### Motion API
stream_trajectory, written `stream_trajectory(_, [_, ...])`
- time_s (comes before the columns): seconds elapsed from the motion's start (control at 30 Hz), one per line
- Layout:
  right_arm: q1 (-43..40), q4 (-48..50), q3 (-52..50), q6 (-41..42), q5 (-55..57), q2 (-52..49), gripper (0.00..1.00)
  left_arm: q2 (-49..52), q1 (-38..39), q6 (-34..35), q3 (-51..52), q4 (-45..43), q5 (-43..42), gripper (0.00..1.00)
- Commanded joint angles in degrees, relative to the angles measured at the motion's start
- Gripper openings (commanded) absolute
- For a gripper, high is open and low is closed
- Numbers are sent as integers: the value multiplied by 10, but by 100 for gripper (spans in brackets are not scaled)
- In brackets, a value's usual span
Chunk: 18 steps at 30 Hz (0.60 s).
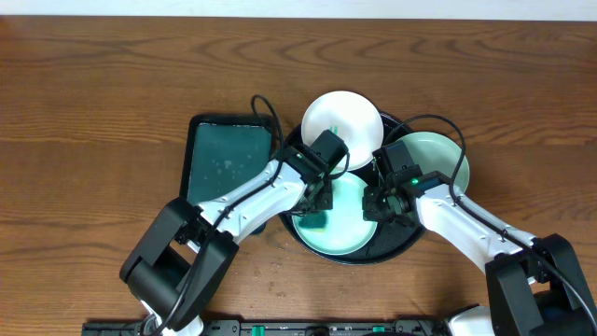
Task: Clean dirty plates on tray and stack at the side
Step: 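Move the sponge with the left gripper onto the held plate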
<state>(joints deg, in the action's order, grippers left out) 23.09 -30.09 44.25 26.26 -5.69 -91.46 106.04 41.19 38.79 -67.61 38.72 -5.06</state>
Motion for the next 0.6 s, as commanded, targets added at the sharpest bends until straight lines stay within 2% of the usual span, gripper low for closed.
stream_trajectory(0.0, [2,-1,-20,-6,26,-40,1,28,-16,-26,7,22,223,7])
stream_trajectory(0.13, [2,-1,-20,-6,26,-40,1,30,-16,-68,7,9,240,7])
stream_trajectory(0.23, [2,-1,-20,-6,26,-40,1,30,-16,-68,7,-3,200,7])
stream_trajectory(0.43, [2,-4,-20,-6,26,-40,1,35,-8,-68,18,-109,-136,7])
stream_trajectory(0.57, [2,-6,-20,-6,26,-40,1,52,12,-68,21,-178,-259,7])
